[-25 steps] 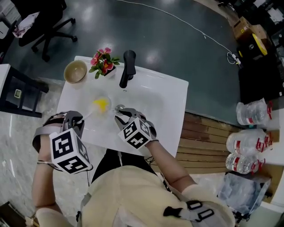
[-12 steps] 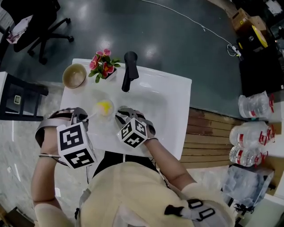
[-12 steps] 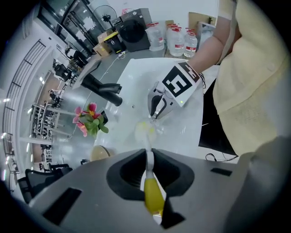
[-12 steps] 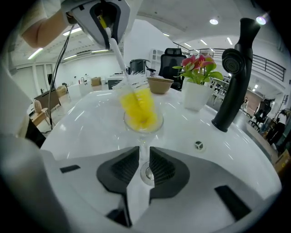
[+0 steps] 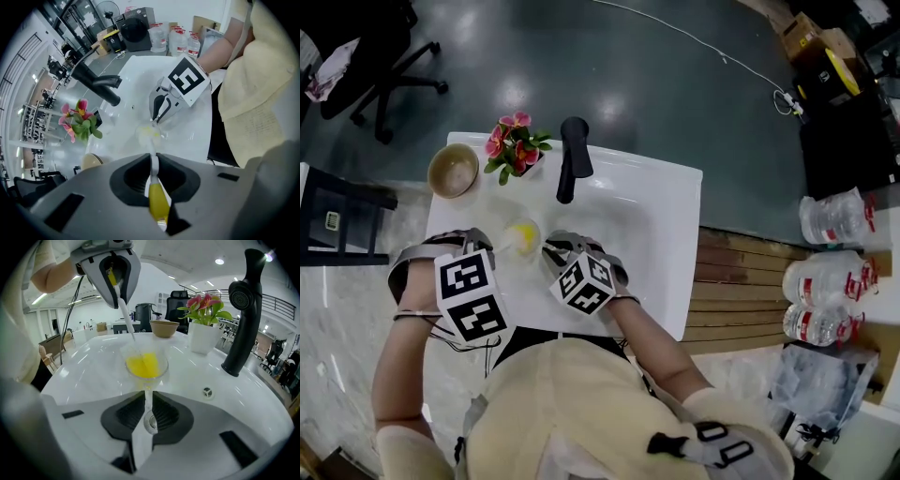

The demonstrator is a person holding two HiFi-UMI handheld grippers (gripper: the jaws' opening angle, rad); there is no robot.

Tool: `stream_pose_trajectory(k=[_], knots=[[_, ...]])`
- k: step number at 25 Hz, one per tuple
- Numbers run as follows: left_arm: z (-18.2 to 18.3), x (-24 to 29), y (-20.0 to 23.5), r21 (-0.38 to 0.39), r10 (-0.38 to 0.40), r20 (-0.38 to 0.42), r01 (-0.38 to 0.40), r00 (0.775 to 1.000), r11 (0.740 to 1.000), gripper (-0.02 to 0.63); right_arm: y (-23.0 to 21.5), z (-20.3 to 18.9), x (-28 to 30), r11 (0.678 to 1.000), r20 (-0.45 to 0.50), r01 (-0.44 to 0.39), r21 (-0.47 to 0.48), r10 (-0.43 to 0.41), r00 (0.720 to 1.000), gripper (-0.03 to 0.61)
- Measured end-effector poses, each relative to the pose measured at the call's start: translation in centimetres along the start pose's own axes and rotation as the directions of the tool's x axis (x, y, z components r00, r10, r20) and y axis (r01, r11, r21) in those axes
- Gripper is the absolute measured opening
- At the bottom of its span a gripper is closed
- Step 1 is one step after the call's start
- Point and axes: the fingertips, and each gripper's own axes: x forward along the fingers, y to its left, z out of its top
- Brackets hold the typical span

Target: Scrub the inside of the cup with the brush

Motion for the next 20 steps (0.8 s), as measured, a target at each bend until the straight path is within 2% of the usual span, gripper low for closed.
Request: stream_pose_trajectory(k=[9, 13, 20], knots=[[-0.1, 2.2, 0.1, -0.075, -0.057, 0.024, 0.059, 0.998, 0.995, 0.044, 0.0, 0.0, 0.1, 1.000, 0.021, -0.021, 0.013, 0.020, 1.000, 0.057], [-0.2, 2.6, 0.2, -0.152, -0.074, 0.066, 0.084, 0.995, 0.985, 0.044, 0.2, -0.2, 0.4, 0.999, 0.020, -0.022, 0.028, 0.022, 1.000, 0.052], [-0.6, 2.5, 0.1, -0.265, -0.016, 0.149, 0.056, 0.989, 0.963, 0.044, 0.0, -0.2, 0.4, 0.999, 0.023, -0.014, 0.033, 0.013, 1.000, 0.051]])
